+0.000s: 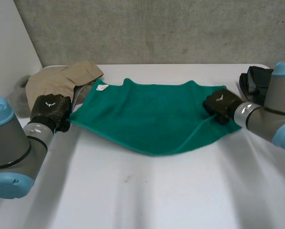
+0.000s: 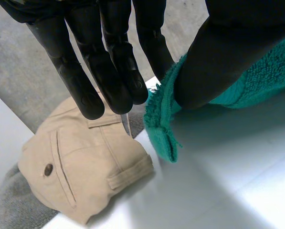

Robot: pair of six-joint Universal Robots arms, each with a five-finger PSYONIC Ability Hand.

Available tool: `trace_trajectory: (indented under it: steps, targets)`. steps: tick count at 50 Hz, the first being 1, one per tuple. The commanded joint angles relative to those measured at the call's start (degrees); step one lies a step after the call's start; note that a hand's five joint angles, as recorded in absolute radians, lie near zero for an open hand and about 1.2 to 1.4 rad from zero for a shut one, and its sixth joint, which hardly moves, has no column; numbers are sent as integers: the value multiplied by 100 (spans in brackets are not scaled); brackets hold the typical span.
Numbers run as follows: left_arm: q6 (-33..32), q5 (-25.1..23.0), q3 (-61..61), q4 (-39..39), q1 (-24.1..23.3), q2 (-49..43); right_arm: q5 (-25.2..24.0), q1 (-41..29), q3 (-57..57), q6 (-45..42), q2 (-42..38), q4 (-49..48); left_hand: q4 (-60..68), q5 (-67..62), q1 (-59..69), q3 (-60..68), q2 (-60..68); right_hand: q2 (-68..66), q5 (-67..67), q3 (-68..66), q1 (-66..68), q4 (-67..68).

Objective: Fold the laundry.

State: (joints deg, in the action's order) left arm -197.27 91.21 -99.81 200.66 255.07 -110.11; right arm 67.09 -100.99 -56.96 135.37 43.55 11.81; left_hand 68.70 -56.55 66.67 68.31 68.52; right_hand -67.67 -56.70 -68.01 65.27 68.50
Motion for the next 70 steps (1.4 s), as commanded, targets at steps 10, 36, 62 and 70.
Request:
trace_trajectory:
  steps: [10,36,62,70]
  targets:
    - [-750,-15,-346,-1124,254,1808,50,1151,-1633,457,3008,768,1130,-1345,1333,1169,1148,-1233,-1330,-1199,1473,1150]
    - [-3274,-235,-462,-1233,-45,984,207,1697,-3314,-997,3170,886,1130,-1345,1333,1169,1148,-1233,-1330,-1199,1473,1150]
    - [-3300,318,3416,-335,-791,-2507,1745,335,-1352,-362,645,-1744,-5870,5655,-5667,-5831,-5852,5767,5670,5801,-5527,-5850]
    - [-3186,495,2645,-440,-897,-1762,1737,370,-2257,367,1655,-1560,-5870,5655,-5667,-5831,-5852,5767,5670,5801,-5527,-5850]
